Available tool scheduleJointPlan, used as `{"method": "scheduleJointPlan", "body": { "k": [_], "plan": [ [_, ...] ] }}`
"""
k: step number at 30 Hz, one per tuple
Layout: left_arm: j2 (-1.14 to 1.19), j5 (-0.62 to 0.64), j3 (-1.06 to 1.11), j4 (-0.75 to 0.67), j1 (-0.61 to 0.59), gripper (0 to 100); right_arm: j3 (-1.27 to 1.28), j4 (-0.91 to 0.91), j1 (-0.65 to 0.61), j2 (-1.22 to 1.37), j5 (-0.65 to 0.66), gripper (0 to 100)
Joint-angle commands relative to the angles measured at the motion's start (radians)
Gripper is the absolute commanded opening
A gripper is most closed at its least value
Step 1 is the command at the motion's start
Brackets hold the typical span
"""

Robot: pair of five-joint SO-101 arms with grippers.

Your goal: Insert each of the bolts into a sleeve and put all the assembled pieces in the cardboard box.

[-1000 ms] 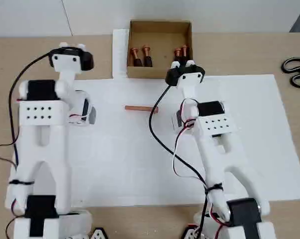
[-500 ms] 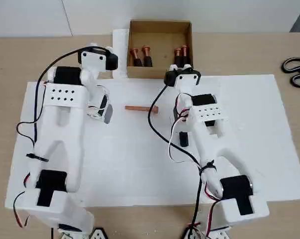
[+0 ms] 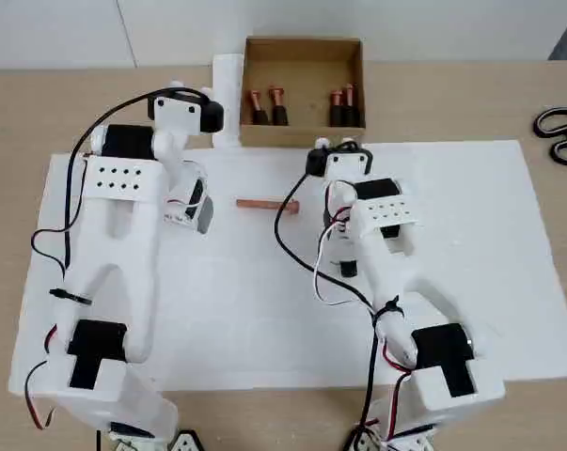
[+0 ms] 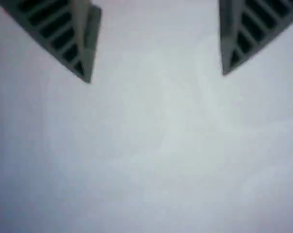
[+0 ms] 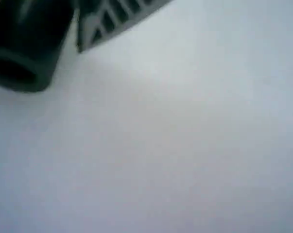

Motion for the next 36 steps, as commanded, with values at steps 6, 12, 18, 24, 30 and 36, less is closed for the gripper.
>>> {"method": "scheduleJointPlan", "body": {
  "k": [6, 12, 18, 24, 30, 36],
  "plan": [
    [-0.003, -0.009, -0.042, -0.011, 0.006, 17, -0.064, 0.018, 0.001, 0.004, -0.012, 15.1],
    [-0.002, -0.009, -0.042, -0.011, 0.006, 17, -0.058, 0.005, 0.002, 0.005, -0.011, 15.1],
    [-0.002, -0.011, -0.042, -0.011, 0.006, 17, -0.055, 0.004, 0.001, 0.010, -0.009, 15.1],
    [-0.002, -0.011, -0.038, -0.009, 0.006, 17, -0.052, -0.013, 0.001, 0.087, -0.011, 15.0],
    [-0.002, -0.011, -0.038, -0.008, 0.006, 17, -0.054, -0.028, 0.002, 0.097, -0.006, 8.1],
    [-0.002, -0.020, -0.038, -0.006, 0.017, 17, -0.084, -0.008, 0.004, 0.085, 0.041, 0.4]
  ]
}}
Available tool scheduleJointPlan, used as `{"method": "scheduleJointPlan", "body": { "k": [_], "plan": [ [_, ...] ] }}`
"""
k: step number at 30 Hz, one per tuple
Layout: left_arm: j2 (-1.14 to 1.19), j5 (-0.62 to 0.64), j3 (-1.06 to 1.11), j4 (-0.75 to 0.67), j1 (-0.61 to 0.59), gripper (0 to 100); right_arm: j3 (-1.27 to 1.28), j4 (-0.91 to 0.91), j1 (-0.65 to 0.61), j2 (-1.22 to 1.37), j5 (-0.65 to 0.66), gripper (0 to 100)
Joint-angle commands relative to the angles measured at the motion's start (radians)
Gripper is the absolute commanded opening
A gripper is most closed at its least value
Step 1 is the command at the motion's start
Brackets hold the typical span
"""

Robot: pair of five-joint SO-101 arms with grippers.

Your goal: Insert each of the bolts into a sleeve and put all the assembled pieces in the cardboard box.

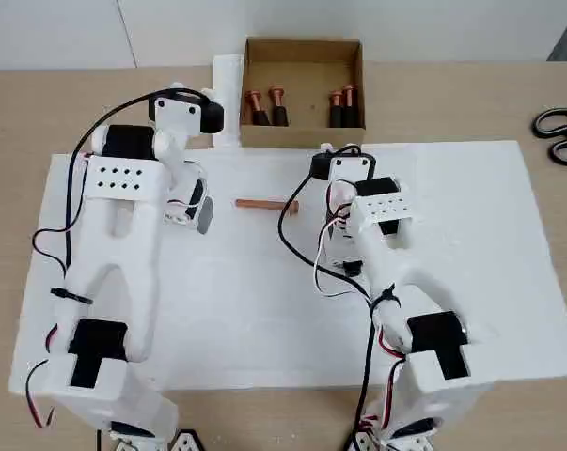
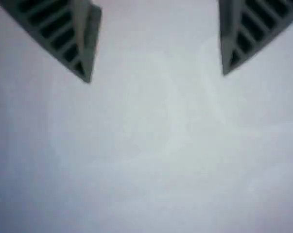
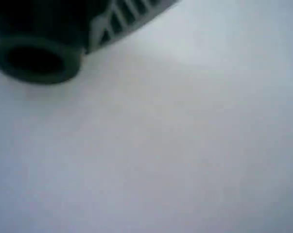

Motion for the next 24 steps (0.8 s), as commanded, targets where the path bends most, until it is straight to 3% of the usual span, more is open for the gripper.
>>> {"method": "scheduleJointPlan", "body": {
  "k": [1, 8, 17, 24],
  "plan": [
    [-0.006, -0.035, -0.038, -0.005, 0.021, 17, -0.057, 0.025, -0.005, -0.027, 0.044, 0.3],
    [-0.014, -0.109, -0.041, -0.003, 0.094, 16, -0.130, 0.165, 0.021, -0.272, 0.086, 0.4],
    [-0.005, -0.278, -0.081, -0.100, 0.140, 7, -0.124, 0.228, 0.197, -0.469, 0.147, 0.4],
    [0.037, -0.462, -0.104, -0.203, 0.184, 15, -0.124, 0.229, 0.298, -0.475, 0.147, 0.4]
  ]
}}
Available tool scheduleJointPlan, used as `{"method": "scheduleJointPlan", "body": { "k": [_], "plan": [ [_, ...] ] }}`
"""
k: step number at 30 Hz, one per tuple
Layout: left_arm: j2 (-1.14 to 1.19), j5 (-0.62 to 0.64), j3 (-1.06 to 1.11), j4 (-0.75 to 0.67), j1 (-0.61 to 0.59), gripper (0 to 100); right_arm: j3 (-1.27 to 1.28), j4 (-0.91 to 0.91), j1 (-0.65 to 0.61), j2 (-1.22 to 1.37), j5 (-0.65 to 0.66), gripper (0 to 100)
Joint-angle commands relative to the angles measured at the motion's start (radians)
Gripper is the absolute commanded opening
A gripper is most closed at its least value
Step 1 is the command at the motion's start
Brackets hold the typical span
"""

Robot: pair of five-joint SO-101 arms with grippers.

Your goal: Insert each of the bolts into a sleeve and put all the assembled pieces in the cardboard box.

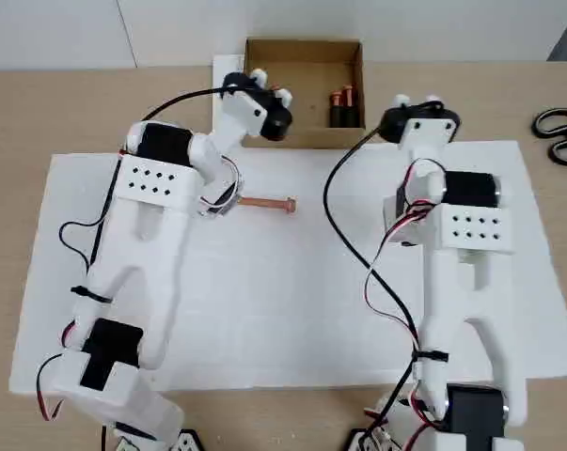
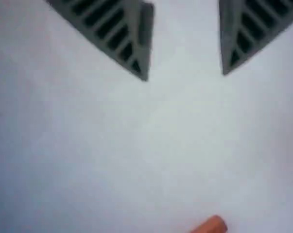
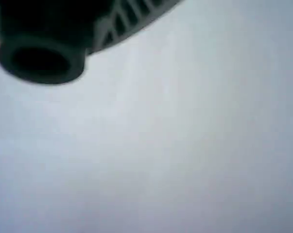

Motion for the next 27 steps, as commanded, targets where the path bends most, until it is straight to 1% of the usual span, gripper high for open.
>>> {"method": "scheduleJointPlan", "body": {
  "k": [1, 3, 6, 13, 19, 23, 27],
  "plan": [
    [0.044, -0.091, -0.051, -0.043, 0.032, 17, -0.051, 0.007, 0.041, -0.056, 0.011, 0.4],
    [0.117, -0.126, -0.090, -0.044, 0.034, 19, -0.051, 0.015, 0.053, -0.056, 0.011, 0.4],
    [0.247, -0.149, -0.202, -0.031, 0.034, 19, -0.051, 0.019, 0.064, -0.058, 0.009, 0.4],
    [0.525, -0.279, -0.564, 0.094, 0.060, 19, -0.051, 0.021, 0.074, -0.058, 0.003, 0.4],
    [0.710, -0.341, -0.812, 0.150, 0.063, 19, -0.049, 0.021, 0.073, -0.048, -0.003, 0.4],
    [0.787, -0.351, -0.909, 0.160, 0.083, 19, -0.035, 0.018, 0.070, -0.048, -0.023, 0.4],
    [0.827, -0.351, -0.955, 0.160, 0.120, 19, -0.035, 0.018, 0.070, -0.048, -0.025, 0.4]
  ]
}}
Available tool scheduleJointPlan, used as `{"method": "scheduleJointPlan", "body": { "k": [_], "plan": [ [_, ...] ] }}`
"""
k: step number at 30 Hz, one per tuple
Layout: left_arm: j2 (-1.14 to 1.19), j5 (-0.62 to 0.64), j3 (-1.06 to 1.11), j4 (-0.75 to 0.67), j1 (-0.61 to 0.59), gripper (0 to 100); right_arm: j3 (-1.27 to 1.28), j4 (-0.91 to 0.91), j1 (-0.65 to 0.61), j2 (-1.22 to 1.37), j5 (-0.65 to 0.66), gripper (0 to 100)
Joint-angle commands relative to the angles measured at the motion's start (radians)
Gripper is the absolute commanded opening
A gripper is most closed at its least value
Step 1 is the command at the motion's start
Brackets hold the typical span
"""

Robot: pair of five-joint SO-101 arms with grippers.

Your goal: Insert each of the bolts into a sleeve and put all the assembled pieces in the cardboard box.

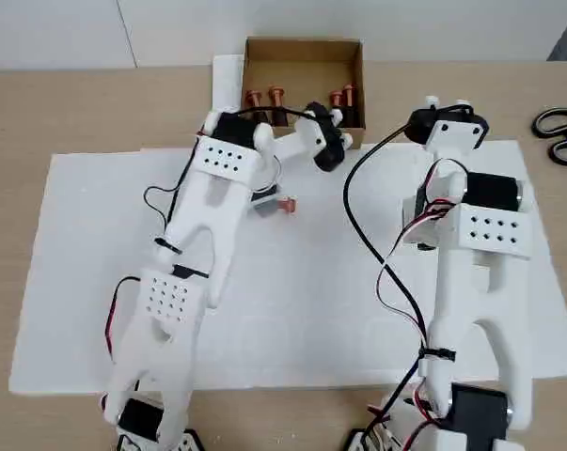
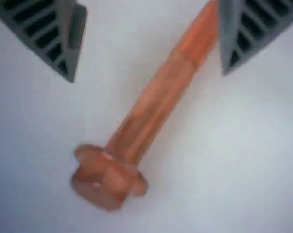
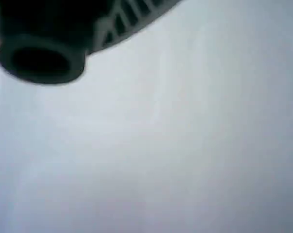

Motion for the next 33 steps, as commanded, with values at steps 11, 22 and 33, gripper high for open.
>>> {"method": "scheduleJointPlan", "body": {
  "k": [11, 22, 33],
  "plan": [
    [0.103, -0.014, -0.073, -0.051, 0.052, 19, -0.034, 0.002, 0.004, -0.048, -0.012, 0.4],
    [0.135, -0.014, -0.074, -0.061, 0.057, 3, -0.034, 0.002, 0.004, -0.048, -0.012, 0.4],
    [0.126, 0.015, -0.143, 0.026, 0.071, 1, -0.034, 0.002, 0.002, -0.047, -0.014, 0.4]
  ]
}}
